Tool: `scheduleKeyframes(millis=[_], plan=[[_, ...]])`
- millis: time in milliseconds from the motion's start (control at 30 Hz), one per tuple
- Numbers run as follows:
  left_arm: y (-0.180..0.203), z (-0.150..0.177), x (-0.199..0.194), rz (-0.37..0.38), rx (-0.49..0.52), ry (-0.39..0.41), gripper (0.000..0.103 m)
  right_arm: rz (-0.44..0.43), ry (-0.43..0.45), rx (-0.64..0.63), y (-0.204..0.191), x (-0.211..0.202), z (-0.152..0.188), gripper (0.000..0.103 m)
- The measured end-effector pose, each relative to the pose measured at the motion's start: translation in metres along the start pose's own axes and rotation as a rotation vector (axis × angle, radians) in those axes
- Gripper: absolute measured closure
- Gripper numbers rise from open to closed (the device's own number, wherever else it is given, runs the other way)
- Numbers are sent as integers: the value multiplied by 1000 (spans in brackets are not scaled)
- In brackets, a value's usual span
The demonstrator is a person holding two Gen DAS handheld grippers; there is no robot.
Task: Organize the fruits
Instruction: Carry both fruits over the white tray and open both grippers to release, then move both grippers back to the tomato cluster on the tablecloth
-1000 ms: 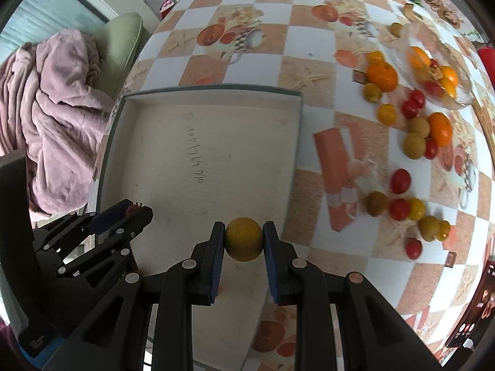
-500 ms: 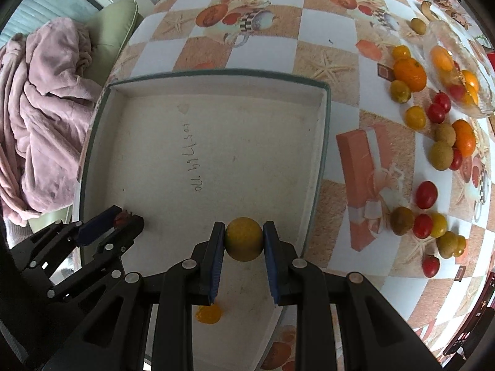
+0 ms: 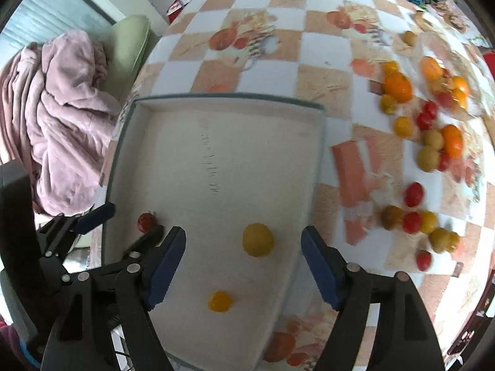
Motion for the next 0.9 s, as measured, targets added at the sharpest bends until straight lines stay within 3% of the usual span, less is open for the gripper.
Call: scheduleKeyframes(millis=[267,567,900], plan=[[34,-7,-19,28,69,27,30,72,3,175,86,-24,19,23],[113,-29,-44,81,227,90,30,130,-11,375,181,-41,63,23],[198,-48,-36,133,300,98,30,171,11,389,237,-55,83,23]])
Point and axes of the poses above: each gripper's, at about its wrist camera, not at the fingertips, and x roughly the way its jaws point, y to its right, z to its underside, the point moved 2 cm from there along x, roughly the way its jaws point, and after that the axes turned 9 degrees about x, right-handed, at the moved point
